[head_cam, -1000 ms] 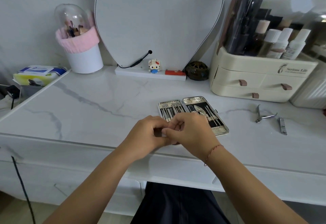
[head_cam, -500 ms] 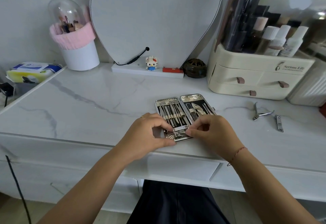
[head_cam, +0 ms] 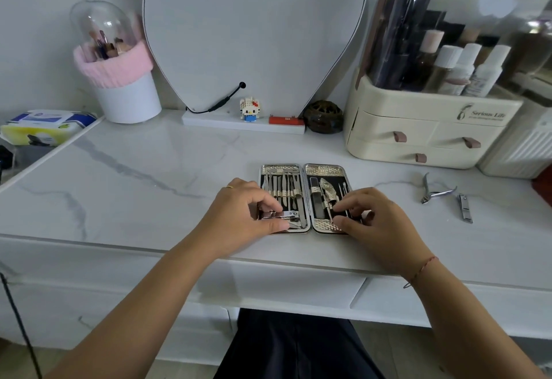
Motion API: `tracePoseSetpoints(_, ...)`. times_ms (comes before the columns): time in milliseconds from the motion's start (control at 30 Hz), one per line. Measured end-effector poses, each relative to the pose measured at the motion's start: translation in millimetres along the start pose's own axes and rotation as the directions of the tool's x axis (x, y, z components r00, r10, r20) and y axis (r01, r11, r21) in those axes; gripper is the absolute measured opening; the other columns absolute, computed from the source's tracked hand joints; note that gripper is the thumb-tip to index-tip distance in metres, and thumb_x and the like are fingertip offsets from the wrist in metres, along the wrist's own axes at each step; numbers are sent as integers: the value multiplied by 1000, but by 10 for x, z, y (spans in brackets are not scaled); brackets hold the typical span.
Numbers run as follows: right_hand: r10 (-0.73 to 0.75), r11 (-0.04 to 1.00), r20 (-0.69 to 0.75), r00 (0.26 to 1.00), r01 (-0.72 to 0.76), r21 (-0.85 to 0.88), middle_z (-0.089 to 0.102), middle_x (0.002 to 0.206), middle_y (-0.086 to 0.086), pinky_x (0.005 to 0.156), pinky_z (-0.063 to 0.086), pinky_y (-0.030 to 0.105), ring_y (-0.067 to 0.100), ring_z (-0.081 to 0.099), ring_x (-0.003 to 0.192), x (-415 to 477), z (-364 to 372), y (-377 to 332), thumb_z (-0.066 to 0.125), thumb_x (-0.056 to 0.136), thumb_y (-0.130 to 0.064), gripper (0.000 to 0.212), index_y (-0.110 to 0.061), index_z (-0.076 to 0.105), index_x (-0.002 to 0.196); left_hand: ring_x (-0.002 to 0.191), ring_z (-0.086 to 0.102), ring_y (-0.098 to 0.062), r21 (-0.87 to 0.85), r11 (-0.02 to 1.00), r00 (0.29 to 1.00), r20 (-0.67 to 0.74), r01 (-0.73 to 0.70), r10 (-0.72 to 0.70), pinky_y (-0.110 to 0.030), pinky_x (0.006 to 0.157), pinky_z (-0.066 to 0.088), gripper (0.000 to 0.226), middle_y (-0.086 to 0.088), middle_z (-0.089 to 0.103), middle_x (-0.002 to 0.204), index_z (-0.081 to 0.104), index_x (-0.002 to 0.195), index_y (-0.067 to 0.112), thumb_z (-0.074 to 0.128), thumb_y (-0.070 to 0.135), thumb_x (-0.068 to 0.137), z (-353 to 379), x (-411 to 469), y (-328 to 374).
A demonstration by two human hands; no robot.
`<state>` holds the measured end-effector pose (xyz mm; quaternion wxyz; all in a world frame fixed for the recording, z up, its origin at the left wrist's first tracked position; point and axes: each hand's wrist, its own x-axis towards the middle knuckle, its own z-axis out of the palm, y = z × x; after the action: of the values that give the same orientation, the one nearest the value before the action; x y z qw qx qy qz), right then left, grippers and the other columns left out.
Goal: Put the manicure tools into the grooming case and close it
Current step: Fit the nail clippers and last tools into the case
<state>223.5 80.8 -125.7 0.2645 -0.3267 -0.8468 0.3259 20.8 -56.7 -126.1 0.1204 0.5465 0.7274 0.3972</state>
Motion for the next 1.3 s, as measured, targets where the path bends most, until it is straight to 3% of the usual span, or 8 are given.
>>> tracePoseSetpoints(133, 82, 989, -63, 995, -73, 130, 67, 72, -7, 61, 43, 10, 3, 56, 62, 44, -258, 106, 69, 81, -15, 13, -28, 71, 78, 87, 48, -4, -4, 1000, 1000, 0, -25, 25, -9, 64, 36, 18, 9, 60, 73, 71, 76, 31, 81, 41, 65, 47, 49, 24)
tracePoseSetpoints(267, 140, 990, -314, 939, -142, 16, 69, 78, -10, 63, 45, 8, -1, 60, 68, 111, -725, 403, 66, 83, -18, 10, -26, 70, 79, 86, 49, -5, 13, 998, 998, -19, -57, 57, -8, 63, 35, 14, 8, 59, 70, 71, 74, 32, 81, 37, 66, 66, 43, 15)
tracePoseSetpoints(400, 229, 944, -429, 874, -306, -119, 62, 72, 3, 62, 45, 27, 19, 56, 65, 152, -1104, 786, 69, 80, -22, 12, -14, 71, 89, 86, 50, -8, 19, 999, 999, -9, -51, 51, -17, 65, 37, 13, 8, 59, 71, 70, 73, 33, 81, 38, 66, 65, 46, 12)
tracePoseSetpoints(533, 293, 913, -385, 875, -375, -158, 61, 88, 8, 75, 46, 34, 28, 59, 77, 193, -1188, 960, 71, 79, -27, 24, -11, 67, 97, 87, 50, -8, 3, 998, 998, 11, -62, 62, -23, 69, 39, 15, 8, 60, 73, 70, 72, 34, 75, 47, 67, 69, 64, 14)
tracePoseSetpoints(700, 139, 900, -268, 953, -234, -367, 55, 94, 2, 86, 45, 40, 21, 54, 84, 426, -1076, 930, 69, 79, -30, 10, -26, 69, 89, 100, 48, -3, -12, 996, 995, -43, -89, 88, -23, 84, 36, 38, 17, 60, 90, 71, 83, 31, 53, 63, 72, 126, 223, 50)
tracePoseSetpoints(800, 220, 837, -309, 925, -342, -428, 57, 98, 5, 90, 44, 43, 28, 56, 95, 519, -1161, 967, 63, 83, -32, 16, -21, 68, 93, 108, 47, -4, 6, 995, 995, -34, -96, 96, -27, 92, 34, 36, 17, 60, 102, 70, 93, 30, 52, 57, 79, 145, 396, 72)
tracePoseSetpoints(1067, 465, 732, -301, 833, -553, -398, 63, 84, 8, 68, 42, 31, 26, 57, 82, 702, -1212, 952, 68, 78, -24, 19, -21, 58, 62, 109, 54, -7, 31, 996, 988, 139, -78, 73, -43, 100, 42, 30, 17, 62, 108, 70, 98, 31, 53, 53, 86, 315, 917, 94)
tracePoseSetpoints(1300, 495, 731, -258, 830, -558, -392, 67, 83, 14, 63, 41, 26, 27, 57, 78, 882, -1111, 843, 63, 75, -9, 5, -8, 68, 73, 116, 47, -7, 109, 992, 982, 188, -56, 35, -44, 105, 34, 28, 19, 55, 121, 64, 100, 36, 60, 57, 81, 450, 1013, 111)
